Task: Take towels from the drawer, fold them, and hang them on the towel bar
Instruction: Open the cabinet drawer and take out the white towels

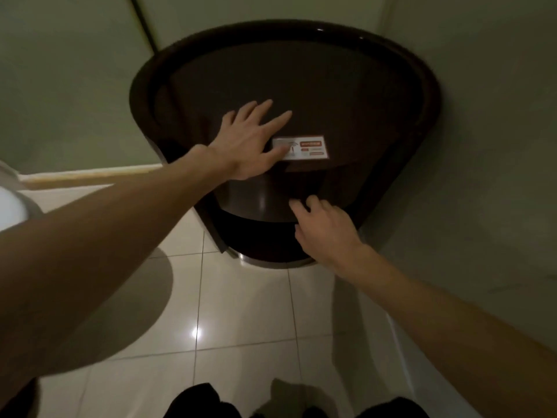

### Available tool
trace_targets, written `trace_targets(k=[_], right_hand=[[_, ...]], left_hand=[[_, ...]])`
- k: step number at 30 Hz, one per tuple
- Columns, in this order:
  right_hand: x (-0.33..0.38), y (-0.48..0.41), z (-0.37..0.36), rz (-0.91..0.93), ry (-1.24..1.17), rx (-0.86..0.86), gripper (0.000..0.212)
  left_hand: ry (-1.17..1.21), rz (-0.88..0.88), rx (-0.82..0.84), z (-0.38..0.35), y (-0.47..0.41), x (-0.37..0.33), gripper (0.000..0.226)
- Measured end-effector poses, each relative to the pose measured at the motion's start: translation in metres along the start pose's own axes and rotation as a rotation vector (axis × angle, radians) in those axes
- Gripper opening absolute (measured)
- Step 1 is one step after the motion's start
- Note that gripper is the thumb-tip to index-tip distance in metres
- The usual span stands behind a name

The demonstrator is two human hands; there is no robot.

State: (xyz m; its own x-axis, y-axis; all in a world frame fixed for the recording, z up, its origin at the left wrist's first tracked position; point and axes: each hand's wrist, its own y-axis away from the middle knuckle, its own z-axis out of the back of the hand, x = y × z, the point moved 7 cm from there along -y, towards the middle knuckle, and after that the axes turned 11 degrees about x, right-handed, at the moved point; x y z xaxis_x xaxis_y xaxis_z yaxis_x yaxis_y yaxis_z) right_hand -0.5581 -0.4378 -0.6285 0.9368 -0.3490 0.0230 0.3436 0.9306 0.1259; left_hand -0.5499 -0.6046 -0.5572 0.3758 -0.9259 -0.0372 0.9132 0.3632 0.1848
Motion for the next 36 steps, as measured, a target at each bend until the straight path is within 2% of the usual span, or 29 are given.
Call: trace_targets(k=[5,9,12,15,25,29,36], right_hand=[[0.006,-0.013,-0.011,0.045,0.064,-0.181,0.018],[0.002,-0.017,-0.011,0.063,0.09,-0.306,0.009],[0.001,-0.018,-0.011,0.108,0.089,-0.369,0.009],[0.0,-0.016,-0.007,0.156,0.062,-0.412,0.014],[0.007,-0.011,0.001,0.218,0.063,-0.301,0.009],[0.012,0.003,0.0,0.231,0.071,-0.306,0.008],[0.015,0.028,-0.009,0.173,-0.066,-0.296,0.012]], left_hand=[[0.038,-0.011,-0.013,-0.009,-0.008,0.005,0.07],[0.016,0.023,-0.013,-0.011,-0.01,0.005,0.071],[-0.003,0.035,-0.033,-0.009,-0.009,0.003,0.068],[0.0,0.054,-0.033,-0.007,-0.007,0.002,0.075],[0.004,0.08,-0.005,-0.009,0.001,0.0,0.076],[-0.008,0.076,-0.017,-0.01,0.001,0.001,0.062],[0.012,0.062,-0.001,-0.01,0.001,0.002,0.062]])
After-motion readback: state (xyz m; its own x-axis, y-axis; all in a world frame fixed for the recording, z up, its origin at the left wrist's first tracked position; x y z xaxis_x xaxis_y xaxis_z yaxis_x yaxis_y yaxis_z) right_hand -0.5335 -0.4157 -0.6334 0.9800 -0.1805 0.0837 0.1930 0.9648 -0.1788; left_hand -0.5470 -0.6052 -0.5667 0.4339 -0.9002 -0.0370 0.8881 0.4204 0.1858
